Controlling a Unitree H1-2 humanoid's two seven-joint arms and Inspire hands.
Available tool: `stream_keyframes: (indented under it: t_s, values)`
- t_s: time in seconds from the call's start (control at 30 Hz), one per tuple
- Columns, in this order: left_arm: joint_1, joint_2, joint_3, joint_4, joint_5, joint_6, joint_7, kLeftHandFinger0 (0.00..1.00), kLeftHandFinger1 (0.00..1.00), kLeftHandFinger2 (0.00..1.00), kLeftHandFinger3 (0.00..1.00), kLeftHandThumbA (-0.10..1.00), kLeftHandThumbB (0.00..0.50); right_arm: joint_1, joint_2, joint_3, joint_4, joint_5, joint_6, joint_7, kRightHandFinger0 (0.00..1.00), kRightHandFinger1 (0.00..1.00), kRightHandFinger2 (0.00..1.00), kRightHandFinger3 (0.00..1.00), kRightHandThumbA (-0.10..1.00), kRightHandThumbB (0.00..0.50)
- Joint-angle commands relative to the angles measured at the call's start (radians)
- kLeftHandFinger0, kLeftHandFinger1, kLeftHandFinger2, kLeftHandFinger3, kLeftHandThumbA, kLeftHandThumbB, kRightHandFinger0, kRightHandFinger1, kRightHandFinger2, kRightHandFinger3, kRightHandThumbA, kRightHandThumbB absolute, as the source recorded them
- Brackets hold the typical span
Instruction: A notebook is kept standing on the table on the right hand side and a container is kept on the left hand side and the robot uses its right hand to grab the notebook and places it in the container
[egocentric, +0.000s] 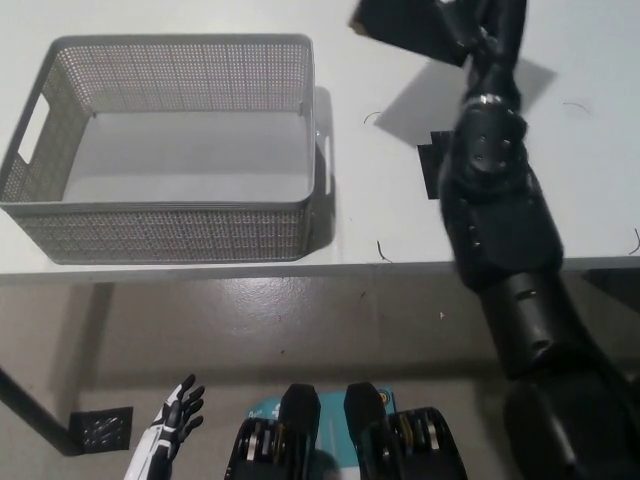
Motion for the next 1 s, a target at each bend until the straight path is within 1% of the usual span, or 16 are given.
stream_keyframes:
  t_s: [0.0, 0.03, 0.07, 0.13, 0.27, 0.4, 0.5, 0.57, 0.67, 0.77, 0.8, 0.83, 0.87, 0.9, 0.93, 0.97]
  values:
    - [0.006, 0.002, -0.013, 0.001, 0.007, -0.046, -0.005, 1.0, 1.0, 1.0, 1.0, 1.0, 0.133, -0.137, 0.05, 0.072, -0.098, -0.097, 0.051, -0.001, 0.0, 0.17, 0.58, 0.78, -0.1, 0.117]
    - [0.004, 0.002, -0.014, 0.0, 0.015, -0.044, 0.0, 1.0, 1.0, 1.0, 1.0, 1.0, 0.154, -0.144, 0.064, 0.082, -0.09, -0.095, 0.064, 0.0, 0.0, 0.18, 0.6, 0.75, -0.1, 0.121]
    - [0.002, 0.002, -0.017, 0.004, 0.023, -0.048, 0.003, 1.0, 1.0, 1.0, 1.0, 1.0, 0.158, -0.146, 0.071, 0.092, -0.087, -0.097, 0.074, 0.004, 0.0, 0.18, 0.62, 0.74, -0.1, 0.12]
    - [0.003, 0.003, -0.02, -0.004, 0.024, -0.032, 0.001, 1.0, 1.0, 1.0, 1.0, 1.0, 0.195, -0.146, 0.09, 0.108, -0.059, -0.099, 0.06, 0.004, 0.0, 0.22, 0.67, 0.74, -0.1, 0.116]
    - [0.005, 0.004, -0.024, -0.008, 0.016, -0.023, -0.009, 1.0, 1.0, 1.0, 1.0, 1.0, 0.188, -0.132, 0.114, 0.164, 0.052, -0.135, 0.015, 0.005, 0.0, 0.29, 0.75, 0.81, -0.1, 0.095]
    - [0.004, 0.002, -0.031, -0.017, 0.02, -0.014, -0.012, 1.0, 1.0, 1.0, 1.0, 1.0, 0.173, -0.137, 0.121, 0.216, 0.178, -0.163, -0.03, 0.001, 0.0, 0.3, 0.75, 0.85, -0.1, 0.1]
    - [0.001, 0.011, -0.041, -0.026, 0.027, -0.004, -0.019, 1.0, 1.0, 1.0, 1.0, 1.0, 0.165, -0.15, 0.116, 0.268, 0.301, -0.19, -0.091, 0.015, 0.0, 0.27, 0.73, 0.86, -0.1, 0.067]
    - [0.001, 0.016, -0.044, -0.032, 0.028, 0.001, -0.021, 1.0, 1.0, 1.0, 1.0, 1.0, 0.181, -0.165, 0.113, 0.302, 0.392, -0.214, -0.147, -0.008, 0.0, 0.23, 0.7, 0.86, -0.1, 0.089]
    - [-0.004, 0.015, -0.045, -0.032, 0.011, 0.008, -0.028, 1.0, 1.0, 1.0, 1.0, 1.0, 0.2, -0.184, 0.104, 0.332, 0.476, -0.238, -0.176, -0.044, 0.0, 0.26, 0.74, 0.85, -0.1, 0.104]
    - [-0.004, 0.017, -0.049, -0.039, 0.008, 0.015, -0.032, 1.0, 1.0, 1.0, 1.0, 1.0, 0.174, -0.194, 0.091, 0.359, 0.545, -0.255, -0.189, -0.063, 0.0, 0.31, 0.75, 0.89, -0.1, 0.123]
    - [-0.006, 0.015, -0.049, -0.035, 0.004, 0.007, -0.03, 1.0, 1.0, 1.0, 1.0, 1.0, 0.148, -0.196, 0.087, 0.366, 0.562, -0.26, -0.183, -0.064, 0.0, 0.33, 0.74, 0.87, -0.1, 0.159]
    - [-0.008, 0.016, -0.051, -0.035, 0.005, 0.008, -0.03, 1.0, 1.0, 1.0, 1.0, 1.0, 0.147, -0.196, 0.084, 0.366, 0.566, -0.26, -0.185, -0.066, 0.0, 0.32, 0.72, 0.85, -0.1, 0.167]
    - [-0.009, 0.015, -0.051, -0.037, 0.008, 0.011, -0.027, 1.0, 1.0, 1.0, 1.0, 1.0, 0.149, -0.196, 0.077, 0.37, 0.567, -0.258, -0.168, -0.035, 0.19, 0.46, 0.78, 0.94, 0.18, 0.22]
    - [-0.01, 0.018, -0.055, -0.042, 0.007, 0.018, -0.033, 1.0, 1.0, 1.0, 1.0, 1.0, 0.167, -0.188, 0.06, 0.363, 0.558, -0.223, -0.171, 0.09, 0.7, 1.0, 1.0, 1.0, 0.5, 0.385]
    - [-0.014, 0.019, -0.057, -0.042, 0.008, 0.02, -0.035, 1.0, 1.0, 1.0, 1.0, 1.0, 0.168, -0.186, 0.054, 0.361, 0.554, -0.217, -0.173, 0.109, 0.79, 1.0, 1.0, 1.0, 0.54, 0.398]
    - [-0.016, 0.019, -0.058, -0.043, 0.01, 0.024, -0.033, 1.0, 1.0, 1.0, 1.0, 1.0, 0.184, -0.179, 0.043, 0.363, 0.544, -0.213, -0.178, 0.147, 1.0, 1.0, 1.0, 1.0, 0.61, 0.42]
